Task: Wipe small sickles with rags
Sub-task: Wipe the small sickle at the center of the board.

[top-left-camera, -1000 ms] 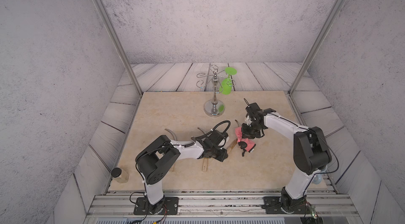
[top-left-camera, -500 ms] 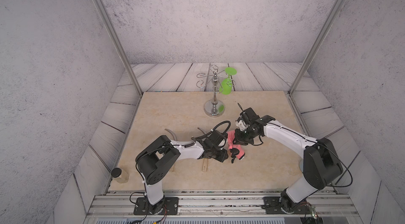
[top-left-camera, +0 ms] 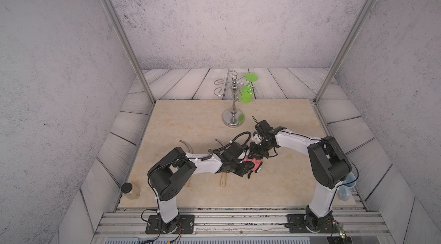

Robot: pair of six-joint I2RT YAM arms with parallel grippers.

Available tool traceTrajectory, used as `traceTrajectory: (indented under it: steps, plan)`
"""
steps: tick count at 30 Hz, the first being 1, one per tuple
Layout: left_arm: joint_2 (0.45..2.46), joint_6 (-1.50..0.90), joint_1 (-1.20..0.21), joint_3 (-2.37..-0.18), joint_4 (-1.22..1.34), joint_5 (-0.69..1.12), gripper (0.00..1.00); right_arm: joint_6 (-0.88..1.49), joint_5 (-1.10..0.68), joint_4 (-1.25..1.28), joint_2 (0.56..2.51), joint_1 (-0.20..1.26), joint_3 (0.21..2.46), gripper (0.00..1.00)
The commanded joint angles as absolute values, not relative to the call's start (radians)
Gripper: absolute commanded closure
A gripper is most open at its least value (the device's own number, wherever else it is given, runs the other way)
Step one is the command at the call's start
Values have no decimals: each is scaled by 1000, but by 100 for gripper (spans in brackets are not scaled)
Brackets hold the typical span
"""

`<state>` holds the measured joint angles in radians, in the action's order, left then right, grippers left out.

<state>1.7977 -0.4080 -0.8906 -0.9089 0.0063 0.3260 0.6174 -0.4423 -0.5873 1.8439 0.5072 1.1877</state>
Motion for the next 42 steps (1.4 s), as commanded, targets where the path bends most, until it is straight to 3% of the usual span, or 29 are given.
traceTrajectory:
  steps: [1, 11, 16, 24, 33, 36, 40, 42]
  plan:
    - [1817, -402, -901, -865, -83, 325, 98, 586, -259, -659, 1893, 477, 1193, 91]
    - [1822, -402, -902, -859, -87, 321, 98, 501, -57, -771, 1874, 426, 1254, 91]
    - [1813, -397, -901, -852, -96, 315, 98, 460, -109, -766, 1853, 406, 1283, 91]
    - [1797, -380, -901, -844, -123, 305, 98, 466, -353, -764, 1708, 406, 1311, 91]
    - [1767, -376, -902, -811, -145, 291, 98, 523, -271, -856, 1472, 405, 1257, 89]
    - [1759, -375, -900, -817, -158, 284, 91, 535, -242, -875, 1407, 403, 1220, 88]
    - [1762, -377, -901, -839, -173, 278, 65, 545, -222, -885, 1336, 378, 1168, 88]
    - [1768, -376, -901, -856, -177, 277, 56, 545, -224, -885, 1312, 359, 1146, 88]
